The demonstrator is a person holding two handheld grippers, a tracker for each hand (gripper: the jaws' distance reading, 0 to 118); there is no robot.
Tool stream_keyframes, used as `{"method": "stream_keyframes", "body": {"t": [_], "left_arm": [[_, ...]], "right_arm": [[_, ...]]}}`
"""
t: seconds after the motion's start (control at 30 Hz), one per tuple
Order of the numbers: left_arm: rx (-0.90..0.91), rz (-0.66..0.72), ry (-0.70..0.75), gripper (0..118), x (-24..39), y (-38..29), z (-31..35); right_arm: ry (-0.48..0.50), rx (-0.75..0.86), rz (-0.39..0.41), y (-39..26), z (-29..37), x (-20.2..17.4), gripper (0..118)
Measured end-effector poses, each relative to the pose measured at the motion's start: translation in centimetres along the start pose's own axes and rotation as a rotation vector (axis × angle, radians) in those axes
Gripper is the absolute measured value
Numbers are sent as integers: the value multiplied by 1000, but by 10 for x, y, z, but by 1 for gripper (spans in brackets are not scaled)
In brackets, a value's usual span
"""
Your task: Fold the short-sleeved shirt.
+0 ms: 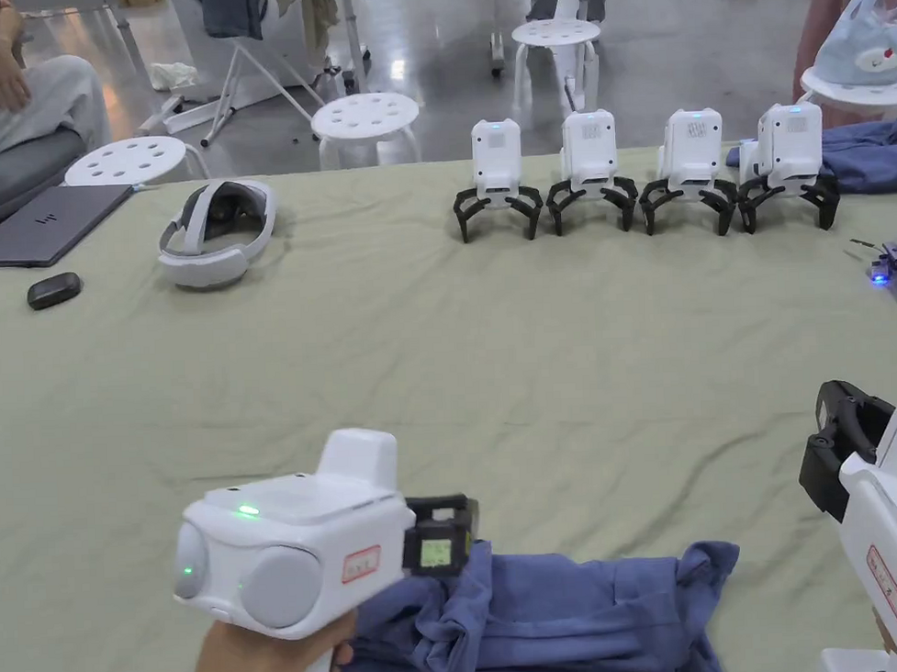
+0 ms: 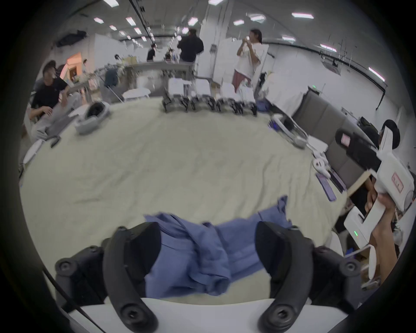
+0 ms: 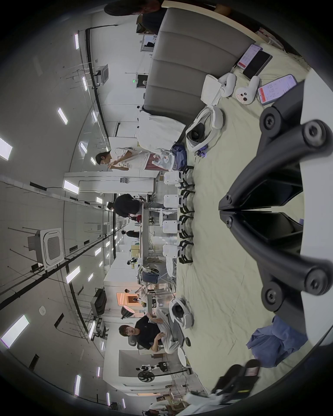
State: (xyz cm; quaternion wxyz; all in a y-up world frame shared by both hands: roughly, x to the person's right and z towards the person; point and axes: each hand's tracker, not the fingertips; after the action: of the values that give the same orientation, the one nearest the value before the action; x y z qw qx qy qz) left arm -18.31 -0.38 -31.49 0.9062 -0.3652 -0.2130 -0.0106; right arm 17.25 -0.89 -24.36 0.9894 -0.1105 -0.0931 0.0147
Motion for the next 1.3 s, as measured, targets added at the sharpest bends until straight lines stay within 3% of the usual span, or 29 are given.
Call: {"method": "stream_keyframes", "body": {"t": [0.17,0.27,0.6,1.0,1.3], "left_arm": [[13,61,56,35,-40,4,1],[-3,110,74,0,-61,-4,-11],[-109,174,86,0,-82,-46,-62],[-140,20,-123,0,-13,-62,-61],[-215,1,-136,0,13,-89,-82]], "right_arm": [[1,2,-2,0,0,0,4],[0,0,-4,0,-1,-1,4],[-4,-13,-3,-3,-2,1,4],[-17,-26,-13,-9,-1,8,4],[-20,-34,-16,-13,0,11,4]]}}
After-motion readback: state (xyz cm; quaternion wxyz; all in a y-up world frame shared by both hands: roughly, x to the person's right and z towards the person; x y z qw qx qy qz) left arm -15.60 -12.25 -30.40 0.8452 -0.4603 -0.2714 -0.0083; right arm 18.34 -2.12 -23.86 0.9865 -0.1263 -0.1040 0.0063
